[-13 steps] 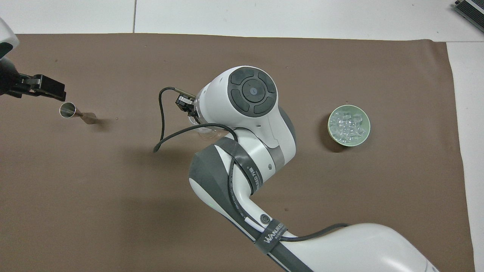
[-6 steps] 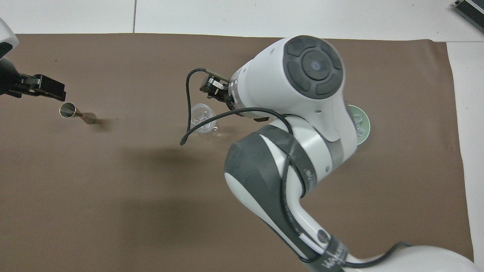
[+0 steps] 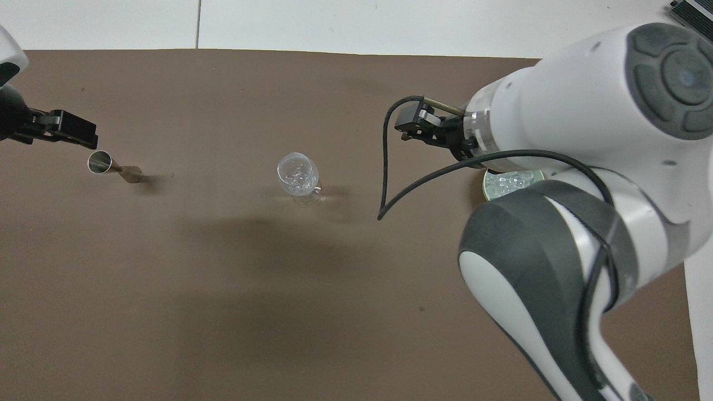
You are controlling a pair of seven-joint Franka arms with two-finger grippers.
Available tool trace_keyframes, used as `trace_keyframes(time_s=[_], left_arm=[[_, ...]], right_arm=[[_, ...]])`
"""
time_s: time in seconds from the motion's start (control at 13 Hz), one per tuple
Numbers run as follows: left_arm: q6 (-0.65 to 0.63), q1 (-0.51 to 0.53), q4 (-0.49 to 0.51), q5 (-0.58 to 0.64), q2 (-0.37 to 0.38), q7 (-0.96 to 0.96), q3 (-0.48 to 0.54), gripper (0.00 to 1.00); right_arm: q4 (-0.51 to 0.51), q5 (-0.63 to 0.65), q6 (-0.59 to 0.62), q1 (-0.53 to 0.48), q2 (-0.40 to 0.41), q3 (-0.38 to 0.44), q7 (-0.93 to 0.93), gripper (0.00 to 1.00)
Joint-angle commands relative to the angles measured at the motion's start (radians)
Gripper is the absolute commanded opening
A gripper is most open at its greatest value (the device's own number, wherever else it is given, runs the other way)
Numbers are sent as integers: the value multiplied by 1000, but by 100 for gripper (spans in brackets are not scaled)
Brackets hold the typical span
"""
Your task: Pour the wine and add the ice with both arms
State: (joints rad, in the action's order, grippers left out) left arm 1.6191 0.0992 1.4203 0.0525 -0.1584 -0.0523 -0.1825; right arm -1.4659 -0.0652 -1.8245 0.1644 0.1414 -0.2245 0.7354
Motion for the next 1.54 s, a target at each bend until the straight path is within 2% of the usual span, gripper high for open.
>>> trace_keyframes(time_s=[0.0, 0.38, 0.54, 0.77, 0.92, 1.08, 1.31, 1.46], left_arm=[[2, 5, 0, -3, 8, -15, 1, 100], [7, 5, -1, -11, 8, -14, 3, 100], [8, 5, -1, -10, 10, -15, 9, 100], [7, 5, -15, -10, 8, -15, 6, 100], [5, 5, -15, -10, 7, -15, 1, 100], [5, 5, -14, -11, 7, -15, 1, 100], [5, 5, -15, -8, 7, -17, 1, 100], [5, 7, -15, -3, 7, -17, 3, 100]], right_arm=[[-65, 31, 80, -58, -88, -10, -115, 100], [-62, 67, 163, -141, -106, -4, -324, 100], [-66, 67, 237, -137, -121, 60, -402, 100], [-91, 70, 245, -126, -126, 157, -558, 100], [-213, 97, 206, -128, -196, 180, -599, 100], [-336, 102, 111, -140, -261, 194, -637, 100], [-335, 100, 100, -143, -258, 211, -651, 100], [-257, 100, 148, -147, -226, 203, -648, 100]])
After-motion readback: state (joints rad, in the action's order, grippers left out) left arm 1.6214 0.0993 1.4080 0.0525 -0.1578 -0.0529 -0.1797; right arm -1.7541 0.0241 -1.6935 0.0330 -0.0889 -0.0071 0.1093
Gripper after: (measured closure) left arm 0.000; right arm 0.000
